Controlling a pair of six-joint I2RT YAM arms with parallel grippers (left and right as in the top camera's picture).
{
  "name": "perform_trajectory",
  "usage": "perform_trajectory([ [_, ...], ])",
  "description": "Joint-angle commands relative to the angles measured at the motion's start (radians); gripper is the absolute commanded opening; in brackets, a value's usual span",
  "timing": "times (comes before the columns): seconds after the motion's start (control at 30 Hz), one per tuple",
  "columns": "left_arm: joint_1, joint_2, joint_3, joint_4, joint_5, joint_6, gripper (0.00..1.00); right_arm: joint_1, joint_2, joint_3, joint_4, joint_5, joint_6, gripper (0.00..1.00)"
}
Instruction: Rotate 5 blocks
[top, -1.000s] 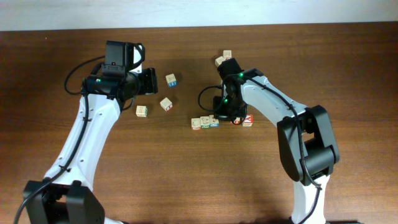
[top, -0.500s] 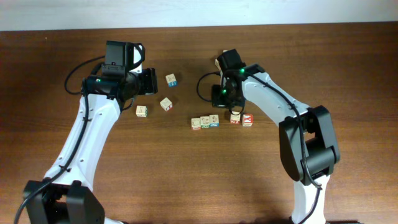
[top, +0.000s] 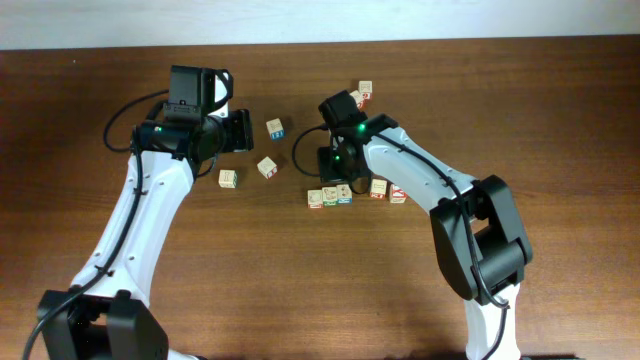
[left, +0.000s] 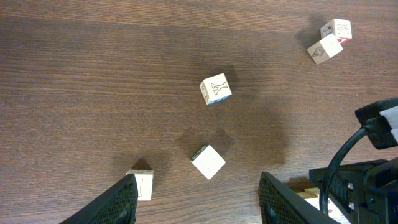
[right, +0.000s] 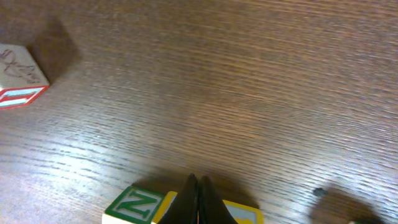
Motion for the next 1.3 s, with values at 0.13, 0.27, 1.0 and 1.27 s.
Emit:
perform_trajectory([
  [0.13, -0.003, 0.011, 0.013, -0.002, -0.014, 0.002, 0.61, -0.003, 0.019, 0.019, -0.031, 0.056, 0.068, 0.04],
  [0.27, -0.003, 0.011, 0.013, -0.002, -0.014, 0.002, 0.61, -0.003, 0.019, 0.019, -0.051, 0.056, 0.079, 0.04],
  [1.0, -0.003, 0.011, 0.013, -0.005, -0.014, 0.002, 0.61, -0.002, 0.019, 0.019, -0.079, 0.039, 0.082, 0.04],
  [1.27, -0.003, 0.011, 0.013, -0.006, -0.014, 0.002, 0.61, -0.002, 0.019, 0.019, -0.082, 0.035, 0.082, 0.04],
])
